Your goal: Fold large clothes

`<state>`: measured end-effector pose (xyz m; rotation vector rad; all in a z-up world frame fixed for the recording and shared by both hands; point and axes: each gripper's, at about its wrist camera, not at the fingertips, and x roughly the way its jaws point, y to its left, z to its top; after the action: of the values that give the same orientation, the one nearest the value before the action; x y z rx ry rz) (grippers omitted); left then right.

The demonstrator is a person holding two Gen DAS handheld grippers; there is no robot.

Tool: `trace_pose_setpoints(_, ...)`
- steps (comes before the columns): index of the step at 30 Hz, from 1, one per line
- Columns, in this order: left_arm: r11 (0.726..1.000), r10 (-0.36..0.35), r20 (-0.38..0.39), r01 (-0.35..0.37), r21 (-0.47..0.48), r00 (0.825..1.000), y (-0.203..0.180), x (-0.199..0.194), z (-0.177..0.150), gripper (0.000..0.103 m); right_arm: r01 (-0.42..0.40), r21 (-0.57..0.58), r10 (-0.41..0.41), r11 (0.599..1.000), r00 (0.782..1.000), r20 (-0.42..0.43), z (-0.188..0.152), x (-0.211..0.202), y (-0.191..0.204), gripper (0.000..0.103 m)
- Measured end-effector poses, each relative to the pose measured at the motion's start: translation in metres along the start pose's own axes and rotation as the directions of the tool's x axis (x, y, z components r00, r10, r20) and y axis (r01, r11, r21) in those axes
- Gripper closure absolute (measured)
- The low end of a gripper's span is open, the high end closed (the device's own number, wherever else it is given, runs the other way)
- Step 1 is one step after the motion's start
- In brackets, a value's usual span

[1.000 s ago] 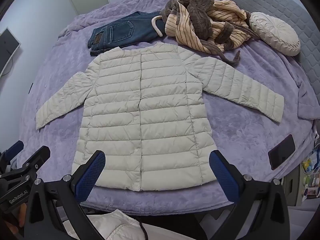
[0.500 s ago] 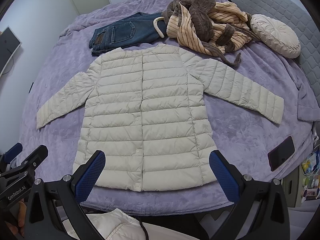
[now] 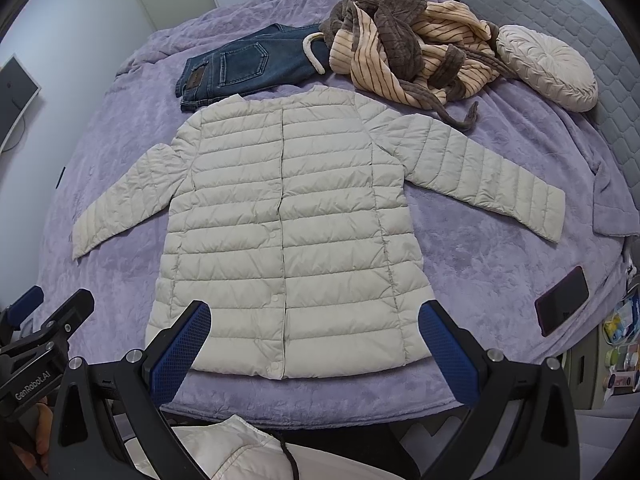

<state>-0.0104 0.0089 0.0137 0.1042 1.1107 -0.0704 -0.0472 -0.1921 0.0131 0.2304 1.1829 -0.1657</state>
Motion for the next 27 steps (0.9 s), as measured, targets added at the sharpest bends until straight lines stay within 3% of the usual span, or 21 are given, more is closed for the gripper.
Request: trace_pose_setpoints(27, 1.0, 0.001, 0.001, -0.001, 0.0, 1.0, 0.0022, -0.0002, -0.0019, 0.0, 0.001, 0.008, -0.001, 1.0, 1.0, -0.005, -0.0008, 0.001, -0.0008, 0.0)
